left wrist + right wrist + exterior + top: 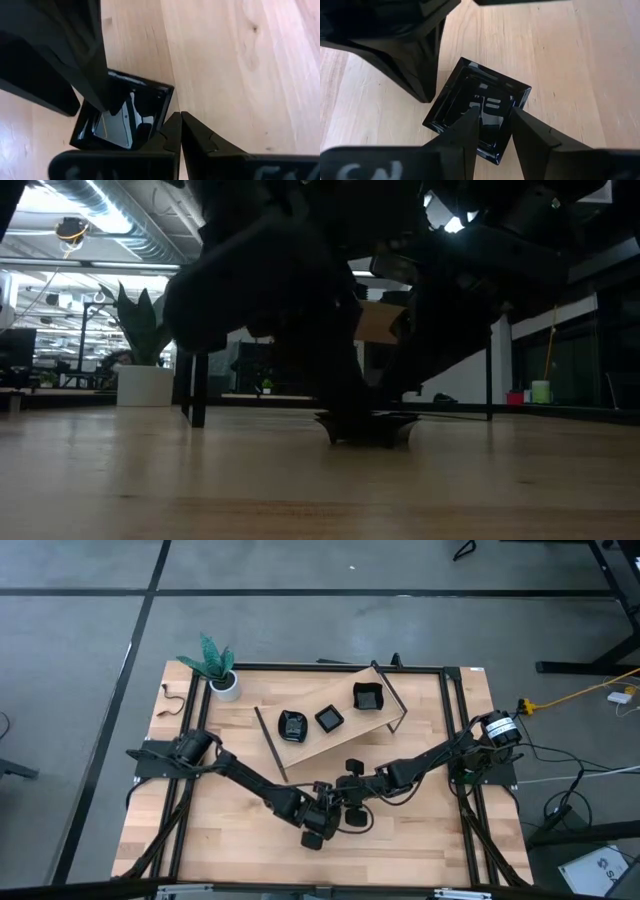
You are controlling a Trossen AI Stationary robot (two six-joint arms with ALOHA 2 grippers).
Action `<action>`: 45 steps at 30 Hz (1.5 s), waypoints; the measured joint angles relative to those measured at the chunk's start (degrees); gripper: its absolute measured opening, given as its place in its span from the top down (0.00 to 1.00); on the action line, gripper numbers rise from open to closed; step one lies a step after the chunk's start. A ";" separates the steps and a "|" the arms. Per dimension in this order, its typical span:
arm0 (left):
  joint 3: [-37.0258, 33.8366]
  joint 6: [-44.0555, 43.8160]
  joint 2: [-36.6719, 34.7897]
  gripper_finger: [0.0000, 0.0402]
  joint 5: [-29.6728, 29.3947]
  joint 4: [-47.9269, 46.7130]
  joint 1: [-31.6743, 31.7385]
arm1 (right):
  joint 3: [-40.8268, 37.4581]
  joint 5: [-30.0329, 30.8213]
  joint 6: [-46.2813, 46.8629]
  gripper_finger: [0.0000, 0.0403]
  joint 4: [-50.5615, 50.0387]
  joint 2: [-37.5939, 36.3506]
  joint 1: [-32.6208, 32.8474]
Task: Pick & Place Mini shaped plates
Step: Stack the black square plate on top of the black square plate on the shelf
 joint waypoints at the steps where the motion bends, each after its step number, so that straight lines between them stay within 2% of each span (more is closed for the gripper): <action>1: 0.00 0.28 -0.07 0.99 -0.14 0.30 -0.24 | 0.01 0.01 0.00 0.72 0.00 0.00 0.00; 7: 0.01 3.41 -1.93 1.00 -6.80 1.95 -3.15 | 0.02 0.00 -0.03 0.72 -0.04 0.00 0.02; 14: -0.02 1.63 -1.82 1.00 -8.41 -0.57 -1.79 | 0.01 0.06 0.28 0.72 -0.01 0.00 0.02; 20: -0.02 -0.01 -1.81 1.00 -5.17 -1.62 -0.41 | 0.00 0.09 0.14 0.72 -0.01 0.00 0.00; 42: 0.04 -0.65 0.17 1.00 -3.47 0.24 -0.12 | 0.02 0.11 -0.03 0.72 0.15 -0.07 0.02; 45: 0.00 -0.67 0.32 0.99 -2.73 -0.02 -0.12 | 0.02 3.05 -0.49 0.72 0.28 -0.07 0.02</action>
